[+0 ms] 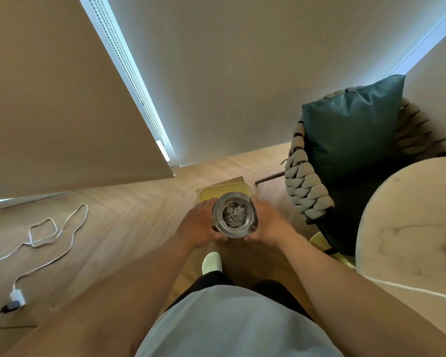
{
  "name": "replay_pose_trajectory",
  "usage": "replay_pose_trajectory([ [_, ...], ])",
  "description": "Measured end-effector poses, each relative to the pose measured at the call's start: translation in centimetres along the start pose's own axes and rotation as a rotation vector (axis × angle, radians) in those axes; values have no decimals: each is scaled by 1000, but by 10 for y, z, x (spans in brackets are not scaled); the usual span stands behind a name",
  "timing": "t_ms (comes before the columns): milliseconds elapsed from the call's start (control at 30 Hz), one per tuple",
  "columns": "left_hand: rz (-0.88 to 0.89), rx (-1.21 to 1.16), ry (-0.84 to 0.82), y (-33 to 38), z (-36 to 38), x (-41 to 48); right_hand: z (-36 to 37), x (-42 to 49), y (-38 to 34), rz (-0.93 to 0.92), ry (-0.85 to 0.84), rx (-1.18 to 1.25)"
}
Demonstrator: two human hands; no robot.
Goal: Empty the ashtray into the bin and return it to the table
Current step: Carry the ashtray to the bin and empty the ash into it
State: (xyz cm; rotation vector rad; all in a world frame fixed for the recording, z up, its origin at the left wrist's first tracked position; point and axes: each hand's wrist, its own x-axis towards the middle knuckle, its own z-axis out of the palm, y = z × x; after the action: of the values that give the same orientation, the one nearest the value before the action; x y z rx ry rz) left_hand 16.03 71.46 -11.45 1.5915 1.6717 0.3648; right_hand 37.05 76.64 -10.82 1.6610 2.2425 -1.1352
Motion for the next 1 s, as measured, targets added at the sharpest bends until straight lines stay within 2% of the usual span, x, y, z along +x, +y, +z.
replay_pose_trajectory([
  [600,-225,-60,62,-18,51,73,-4,106,65,-133,-153,-48],
  [800,-218,-55,85,-56,72,119,20,166,92,-164,-146,-60],
  [1000,-192,-32,61,-120,102,157,75,218,120,-141,-145,-15],
])
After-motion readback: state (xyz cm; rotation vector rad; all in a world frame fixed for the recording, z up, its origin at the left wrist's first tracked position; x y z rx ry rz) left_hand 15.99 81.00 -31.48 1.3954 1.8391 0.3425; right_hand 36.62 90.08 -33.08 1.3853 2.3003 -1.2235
